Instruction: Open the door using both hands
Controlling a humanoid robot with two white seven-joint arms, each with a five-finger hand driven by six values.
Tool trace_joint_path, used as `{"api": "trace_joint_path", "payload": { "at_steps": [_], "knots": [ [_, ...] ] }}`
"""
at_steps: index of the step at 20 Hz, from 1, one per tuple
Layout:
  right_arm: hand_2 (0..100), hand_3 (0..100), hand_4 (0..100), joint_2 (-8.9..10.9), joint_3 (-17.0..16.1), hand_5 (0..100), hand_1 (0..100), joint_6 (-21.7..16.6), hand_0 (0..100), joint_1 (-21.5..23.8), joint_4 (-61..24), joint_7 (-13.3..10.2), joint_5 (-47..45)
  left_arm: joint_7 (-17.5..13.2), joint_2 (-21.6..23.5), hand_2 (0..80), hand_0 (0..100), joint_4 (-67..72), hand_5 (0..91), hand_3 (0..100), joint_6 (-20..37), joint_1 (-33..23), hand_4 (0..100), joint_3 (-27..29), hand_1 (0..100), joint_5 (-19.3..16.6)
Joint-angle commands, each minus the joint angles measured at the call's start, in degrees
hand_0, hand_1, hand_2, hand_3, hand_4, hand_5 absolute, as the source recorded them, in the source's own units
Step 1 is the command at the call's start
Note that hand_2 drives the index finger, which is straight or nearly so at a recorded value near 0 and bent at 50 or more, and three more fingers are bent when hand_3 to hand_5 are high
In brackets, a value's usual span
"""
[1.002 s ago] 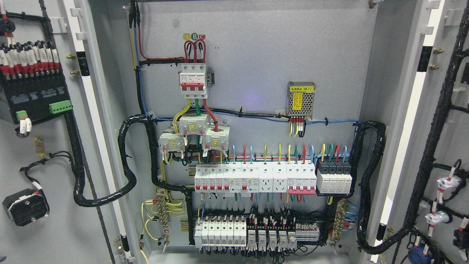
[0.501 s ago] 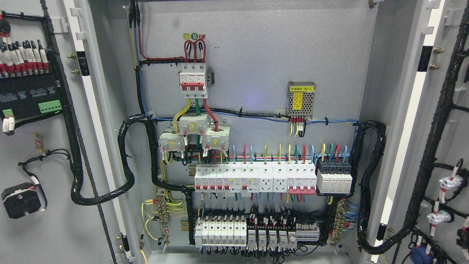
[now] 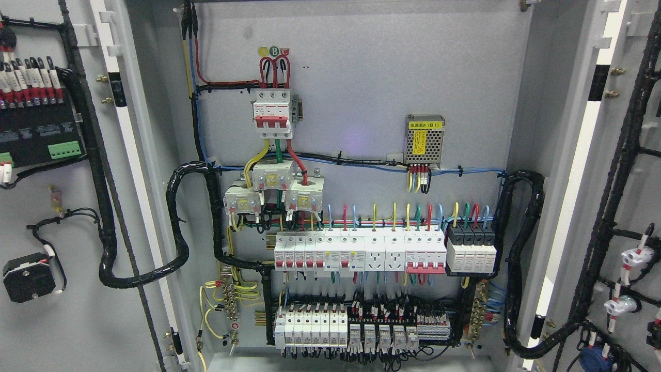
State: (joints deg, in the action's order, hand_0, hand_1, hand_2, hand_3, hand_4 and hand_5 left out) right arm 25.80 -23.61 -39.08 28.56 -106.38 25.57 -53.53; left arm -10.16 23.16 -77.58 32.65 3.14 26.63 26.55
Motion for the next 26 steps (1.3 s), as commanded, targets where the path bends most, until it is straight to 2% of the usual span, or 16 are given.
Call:
{"api": "trace_joint_path", "payload": {
  "at_steps": [1,9,18,21,26],
  "knots": [
    [0,0,0,-0.05,-1.4,0,0,0.1,38,0.4,2.0,0.0,-2.2,-0.1,0.7,0.0,0,2.3,0.0,0,0.0,0.5,0,0.0,0,0.4],
    [0,0,0,0.30,-1.2,0,0,0.1,38,0.3,2.0,0.1,-2.2,-0.3,0.7,0.0,0,-0.3,0.0,0,0.3,-0.2,0,-0.1,0,1.4],
    [0,0,0,1.01,0.0,0,0,-0.2,38,0.3,-1.0,0.5,-2.2,-0.2,-0.3,0.0,0,-9.9,0.0,0,0.4,-4.8,0,-2.3,0,1.8],
    [0,0,0,2.49,0.2,0,0,-0.2,38,0.3,-1.6,0.5,-2.2,-0.2,-1.7,0.0,0,-13.0,0.0,0,0.6,-6.0,0,-3.9,0,1.8],
    [0,0,0,2.76,3.9,0,0,-0.2,38,0.1,-2.6,0.5,-2.0,-0.1,-3.6,0.0,0,-17.2,0.0,0,0.7,-6.3,0,-7.2,0,1.5]
  ]
}}
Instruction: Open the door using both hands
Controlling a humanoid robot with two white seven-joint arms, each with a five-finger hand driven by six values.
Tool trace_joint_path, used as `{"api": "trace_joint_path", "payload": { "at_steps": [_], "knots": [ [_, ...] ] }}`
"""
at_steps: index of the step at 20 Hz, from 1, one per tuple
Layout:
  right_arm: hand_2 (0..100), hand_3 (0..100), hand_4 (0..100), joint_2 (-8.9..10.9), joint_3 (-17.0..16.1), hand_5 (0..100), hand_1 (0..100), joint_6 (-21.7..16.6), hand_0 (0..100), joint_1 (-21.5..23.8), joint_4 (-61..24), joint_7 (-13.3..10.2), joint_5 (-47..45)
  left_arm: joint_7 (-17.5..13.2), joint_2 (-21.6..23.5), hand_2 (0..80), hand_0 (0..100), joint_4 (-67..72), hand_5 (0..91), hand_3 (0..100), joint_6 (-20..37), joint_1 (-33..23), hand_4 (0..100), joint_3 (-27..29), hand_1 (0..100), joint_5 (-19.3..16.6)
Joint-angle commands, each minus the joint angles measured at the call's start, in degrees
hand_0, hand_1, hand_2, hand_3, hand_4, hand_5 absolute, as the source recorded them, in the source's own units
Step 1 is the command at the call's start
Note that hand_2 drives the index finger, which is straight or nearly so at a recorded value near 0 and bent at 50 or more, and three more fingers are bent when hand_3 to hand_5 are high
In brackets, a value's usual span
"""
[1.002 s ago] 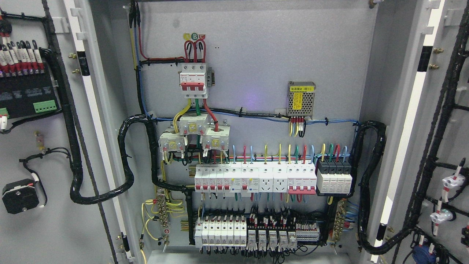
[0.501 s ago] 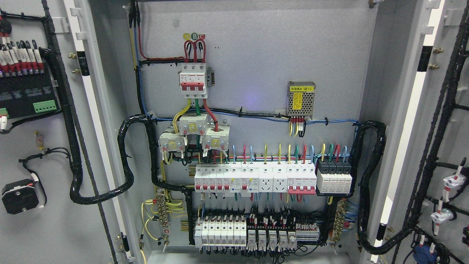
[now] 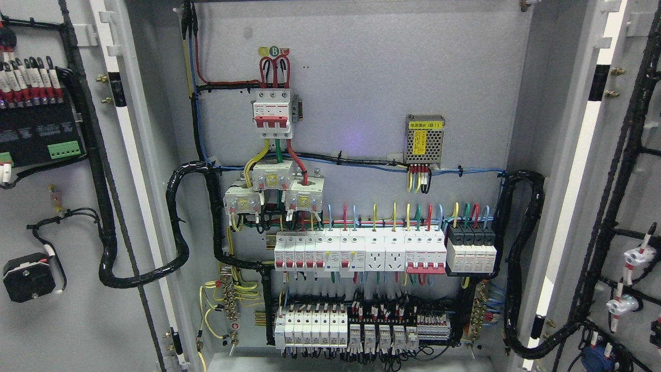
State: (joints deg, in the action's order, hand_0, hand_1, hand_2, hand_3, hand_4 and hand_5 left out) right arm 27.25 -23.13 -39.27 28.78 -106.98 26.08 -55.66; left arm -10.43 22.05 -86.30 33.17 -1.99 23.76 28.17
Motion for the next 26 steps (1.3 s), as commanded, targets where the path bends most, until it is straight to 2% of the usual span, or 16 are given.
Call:
{"api": "trace_joint_path", "payload": {
  "at_steps": [1,4,7,11,14,17,20,21,23,26],
  "knots": [
    [0,0,0,1.48,4.3,0,0,0.0,38,-0.3,-2.0,0.0,0.1,0.1,-2.5,0.0,0,-9.1,0.0,0,0.1,-1.4,0,-5.3,0,-0.1],
    [0,0,0,2.98,7.6,0,0,0.0,38,-0.8,-2.0,0.0,0.2,0.1,-3.5,0.0,0,-10.9,0.0,0,0.1,-3.6,0,-9.1,0,-0.6],
    [0,0,0,3.16,12.0,0,0,0.0,38,-1.7,-1.8,0.0,0.6,0.1,-5.0,0.0,0,-13.5,0.0,0,0.1,-5.7,0,-13.6,0,-1.4],
    [0,0,0,2.98,20.6,0,0,0.4,38,-2.3,-1.2,0.0,4.1,0.1,-9.0,0.0,0,-16.4,0.0,0,0.1,-6.5,0,-19.1,0,-5.0],
    [0,0,0,1.32,25.8,0,0,0.4,38,-2.4,1.2,0.0,10.0,0.2,-12.4,0.0,0,-18.1,0.0,0,0.3,-9.3,0,-22.6,0,-10.0],
    [0,0,0,-1.32,29.9,0,0,0.5,38,-2.3,4.7,0.0,14.3,0.2,-16.0,0.0,0,-18.4,0.0,0,0.8,-13.1,0,-25.7,0,-15.8],
    [0,0,0,-1.85,33.3,0,0,0.4,38,-1.9,8.6,0.0,14.6,0.2,-17.5,0.0,0,-18.1,0.0,0,0.8,-18.9,0,-28.7,0,-20.2],
    [0,0,0,-1.94,34.5,0,0,0.4,38,-1.9,10.2,0.0,14.7,0.2,-18.3,0.0,0,-17.8,0.0,0,0.7,-20.8,0,-29.3,0,-21.4],
    [0,0,0,-3.60,36.1,0,0,0.4,38,-1.8,13.9,0.0,14.8,0.6,-18.4,0.0,0,-17.3,0.0,0,0.4,-23.8,0,-29.6,0,-23.1],
    [0,0,0,-3.96,38.0,0,0,0.1,38,-1.5,18.9,0.0,14.9,0.8,-18.0,0.0,0,-12.9,0.0,0,0.1,-24.8,0,-29.0,0,-23.2]
  ]
}}
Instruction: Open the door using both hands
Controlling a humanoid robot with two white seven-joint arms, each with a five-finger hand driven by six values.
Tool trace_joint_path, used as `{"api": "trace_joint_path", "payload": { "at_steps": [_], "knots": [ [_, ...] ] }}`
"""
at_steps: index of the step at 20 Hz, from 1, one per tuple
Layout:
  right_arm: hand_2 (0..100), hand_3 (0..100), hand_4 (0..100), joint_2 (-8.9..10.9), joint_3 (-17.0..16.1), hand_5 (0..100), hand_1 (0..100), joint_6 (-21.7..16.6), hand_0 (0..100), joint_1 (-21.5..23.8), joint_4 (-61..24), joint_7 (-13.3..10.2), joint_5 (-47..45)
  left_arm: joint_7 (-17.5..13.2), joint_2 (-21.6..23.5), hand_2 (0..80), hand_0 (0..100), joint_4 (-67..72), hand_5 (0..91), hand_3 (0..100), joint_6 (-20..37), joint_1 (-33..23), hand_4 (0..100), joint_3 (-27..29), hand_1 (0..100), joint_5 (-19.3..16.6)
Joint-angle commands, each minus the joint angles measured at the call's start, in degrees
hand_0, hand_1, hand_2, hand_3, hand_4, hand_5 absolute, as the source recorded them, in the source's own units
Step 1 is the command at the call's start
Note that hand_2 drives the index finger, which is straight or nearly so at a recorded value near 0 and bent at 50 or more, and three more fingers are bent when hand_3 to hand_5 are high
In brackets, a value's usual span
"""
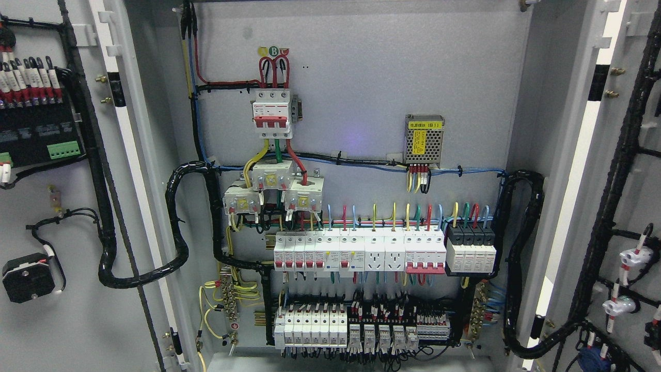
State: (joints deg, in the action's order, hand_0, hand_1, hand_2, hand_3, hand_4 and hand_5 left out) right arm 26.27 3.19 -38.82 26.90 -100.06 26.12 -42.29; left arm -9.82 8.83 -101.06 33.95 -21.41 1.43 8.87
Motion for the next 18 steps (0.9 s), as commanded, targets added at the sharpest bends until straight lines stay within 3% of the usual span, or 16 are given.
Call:
{"api": "trace_joint_path", "payload": {
  "at_steps": [1,6,11,18],
  "knots": [
    [0,0,0,-3.07,11.9,0,0,-0.5,38,0.6,13.7,0.0,1.5,0.2,-4.5,0.0,0,3.4,0.0,0,-0.6,-5.9,0,-6.4,0,-3.8],
    [0,0,0,-3.86,11.8,0,0,-0.8,38,3.9,21.3,0.1,1.5,0.2,-1.9,0.0,0,8.2,0.0,0,-0.7,-11.9,0,-6.1,0,-3.1],
    [0,0,0,-4.30,12.9,0,0,-3.6,38,7.2,30.4,0.2,1.5,0.1,-1.1,0.0,0,16.4,0.0,0,-0.6,-16.0,0,-3.9,0,-3.1],
    [0,0,0,-5.70,13.9,0,0,-3.6,38,8.3,45.3,0.3,1.5,0.0,-0.8,0.0,0,35.0,0.0,0,-0.6,-17.0,0,-1.3,0,-3.2]
  ]
}}
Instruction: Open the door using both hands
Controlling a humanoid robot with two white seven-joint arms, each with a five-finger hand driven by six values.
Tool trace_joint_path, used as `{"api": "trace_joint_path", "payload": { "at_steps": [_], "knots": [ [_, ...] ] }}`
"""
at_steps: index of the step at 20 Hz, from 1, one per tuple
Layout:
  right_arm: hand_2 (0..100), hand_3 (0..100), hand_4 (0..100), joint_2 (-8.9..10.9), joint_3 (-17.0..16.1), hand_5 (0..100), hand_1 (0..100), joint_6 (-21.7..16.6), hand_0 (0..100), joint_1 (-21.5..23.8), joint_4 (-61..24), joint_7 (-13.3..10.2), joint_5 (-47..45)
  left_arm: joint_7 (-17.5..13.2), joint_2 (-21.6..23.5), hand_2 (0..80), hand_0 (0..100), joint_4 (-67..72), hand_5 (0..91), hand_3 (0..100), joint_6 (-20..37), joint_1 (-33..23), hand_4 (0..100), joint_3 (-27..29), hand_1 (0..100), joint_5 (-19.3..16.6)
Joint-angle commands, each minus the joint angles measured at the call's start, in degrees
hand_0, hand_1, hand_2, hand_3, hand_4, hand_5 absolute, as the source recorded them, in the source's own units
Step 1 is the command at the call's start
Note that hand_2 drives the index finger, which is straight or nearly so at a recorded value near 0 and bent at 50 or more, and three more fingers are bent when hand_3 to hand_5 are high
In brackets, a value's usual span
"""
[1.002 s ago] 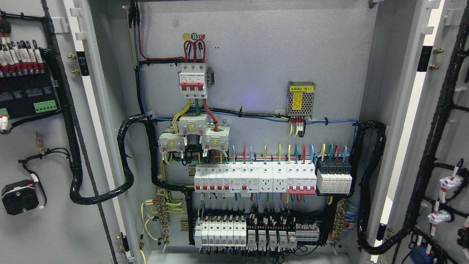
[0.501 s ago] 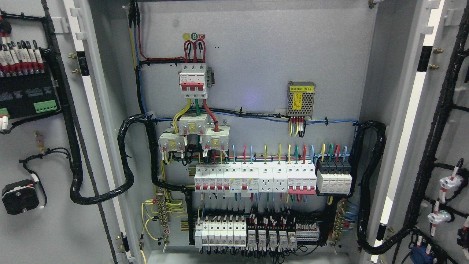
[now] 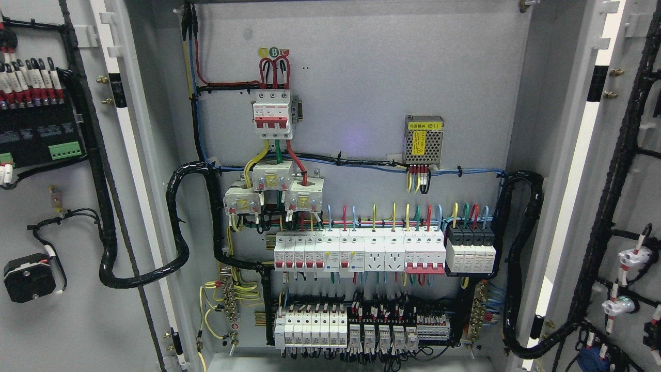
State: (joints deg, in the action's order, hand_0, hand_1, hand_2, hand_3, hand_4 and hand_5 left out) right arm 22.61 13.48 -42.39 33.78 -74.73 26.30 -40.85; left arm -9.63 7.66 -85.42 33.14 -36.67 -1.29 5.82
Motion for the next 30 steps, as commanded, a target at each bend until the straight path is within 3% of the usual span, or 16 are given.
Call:
{"api": "trace_joint_path", "payload": {
  "at_steps": [1,5,9,15,17,22,24,27,30],
  "knots": [
    [0,0,0,-2.30,4.1,0,0,-0.1,38,1.3,22.2,0.2,0.2,-0.3,0.3,0.0,0,22.0,0.0,0,0.2,-1.7,0,1.4,0,-0.4],
    [0,0,0,-3.71,5.6,0,0,0.2,38,0.5,31.7,0.2,1.2,-0.6,0.3,0.0,0,30.0,0.0,0,0.6,-1.7,0,0.5,0,-1.4],
    [0,0,0,-5.64,5.5,0,0,0.7,38,-3.2,44.7,0.2,9.8,-0.6,0.2,0.0,0,37.9,0.0,0,0.6,-0.1,0,0.4,0,-3.1],
    [0,0,0,-11.96,3.8,0,0,1.2,38,-13.4,66.5,0.0,12.5,-0.6,-3.1,0.0,0,55.3,0.0,0,0.4,9.7,0,1.0,0,-7.1],
    [0,0,0,-13.55,3.6,0,0,4.2,38,-15.1,69.3,-0.4,12.5,-0.6,-4.6,0.0,0,61.7,0.0,0,0.3,13.3,0,1.1,0,-7.6],
    [0,0,0,-14.08,3.7,0,0,16.0,38,-18.8,70.3,-0.9,12.7,-0.6,-6.9,0.0,0,74.1,0.0,0,-0.3,21.1,0,1.1,0,-7.7],
    [0,0,0,-14.26,3.7,0,0,19.3,38,-21.0,71.6,-2.7,14.0,-0.6,-7.7,0.0,0,77.9,0.0,0,-1.0,24.0,0,1.2,0,-7.7],
    [0,0,0,-16.44,3.5,0,0,24.7,38,-25.4,74.8,-4.6,18.4,-0.5,-8.7,0.0,0,81.9,0.0,0,-6.6,27.5,0,1.6,0,-7.4],
    [0,0,0,-17.59,3.6,0,0,29.1,38,-28.6,77.2,-4.9,21.2,-0.6,-9.2,0.0,0,82.4,0.0,0,-15.4,28.8,0,4.1,0,-7.4]
  ]
}}
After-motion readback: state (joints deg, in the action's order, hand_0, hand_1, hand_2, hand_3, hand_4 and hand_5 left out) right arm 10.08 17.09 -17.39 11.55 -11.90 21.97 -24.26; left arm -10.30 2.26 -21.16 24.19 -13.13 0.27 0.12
